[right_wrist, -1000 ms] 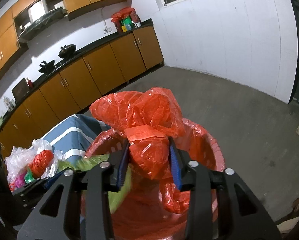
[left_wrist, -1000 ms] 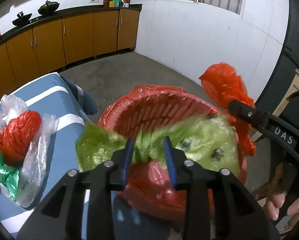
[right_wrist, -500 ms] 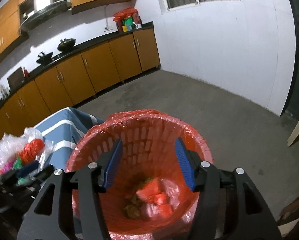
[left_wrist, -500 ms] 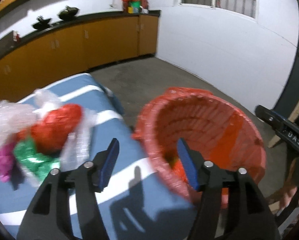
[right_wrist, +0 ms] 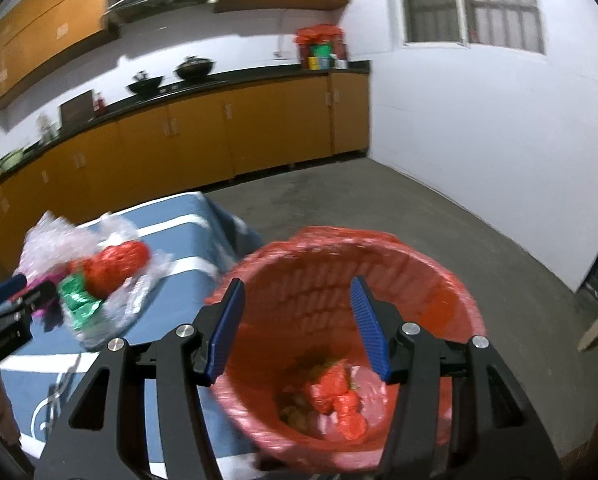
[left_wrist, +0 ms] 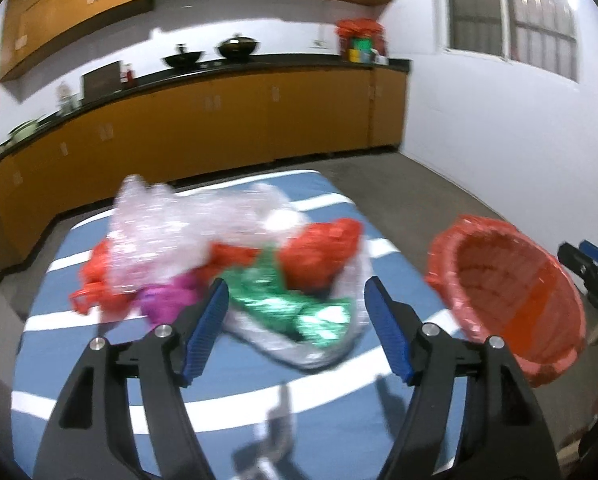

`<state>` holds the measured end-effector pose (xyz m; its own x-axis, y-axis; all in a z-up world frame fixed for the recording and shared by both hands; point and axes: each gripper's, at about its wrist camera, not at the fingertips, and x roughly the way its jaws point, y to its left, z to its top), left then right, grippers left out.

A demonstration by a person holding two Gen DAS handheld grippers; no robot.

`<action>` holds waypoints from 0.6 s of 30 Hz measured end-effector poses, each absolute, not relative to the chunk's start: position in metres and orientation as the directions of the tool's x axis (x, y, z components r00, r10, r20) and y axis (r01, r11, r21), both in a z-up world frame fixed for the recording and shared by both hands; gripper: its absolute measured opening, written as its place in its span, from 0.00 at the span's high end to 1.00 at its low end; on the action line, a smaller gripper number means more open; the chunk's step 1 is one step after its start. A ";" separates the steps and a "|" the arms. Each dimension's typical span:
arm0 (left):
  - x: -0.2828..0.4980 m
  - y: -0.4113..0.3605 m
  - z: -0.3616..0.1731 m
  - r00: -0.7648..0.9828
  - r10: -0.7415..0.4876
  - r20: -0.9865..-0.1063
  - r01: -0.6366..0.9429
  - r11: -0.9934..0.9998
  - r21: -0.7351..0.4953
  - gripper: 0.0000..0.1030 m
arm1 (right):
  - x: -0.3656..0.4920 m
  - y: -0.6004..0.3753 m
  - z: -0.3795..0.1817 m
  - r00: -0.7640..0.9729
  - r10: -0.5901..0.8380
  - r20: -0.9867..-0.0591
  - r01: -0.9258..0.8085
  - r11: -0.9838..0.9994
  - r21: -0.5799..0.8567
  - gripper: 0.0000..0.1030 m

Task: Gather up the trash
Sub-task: 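Move both tools back over the bag pile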

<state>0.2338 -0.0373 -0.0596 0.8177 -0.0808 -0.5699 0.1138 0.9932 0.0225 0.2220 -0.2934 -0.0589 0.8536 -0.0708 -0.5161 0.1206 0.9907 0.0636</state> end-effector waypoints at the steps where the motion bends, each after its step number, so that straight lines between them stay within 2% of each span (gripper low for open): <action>1: 0.233 -0.030 -0.059 0.821 -0.068 -0.566 0.097 0.995 0.021 0.32 | 0.222 -0.286 -0.058 0.855 -0.059 -0.515 0.105 0.993 0.061 0.46; 18: 0.217 0.135 -0.049 0.828 0.200 -0.524 -0.235 0.972 0.001 0.32 | 0.287 -0.099 -0.018 0.821 0.323 -0.471 -0.327 0.942 0.074 0.46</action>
<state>0.2167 0.1346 -0.0493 0.8281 0.2004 -0.5235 -0.2348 0.9720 0.0006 0.2869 -0.0992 -0.0182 0.8209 0.3225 -0.4712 -0.3274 0.9420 0.0744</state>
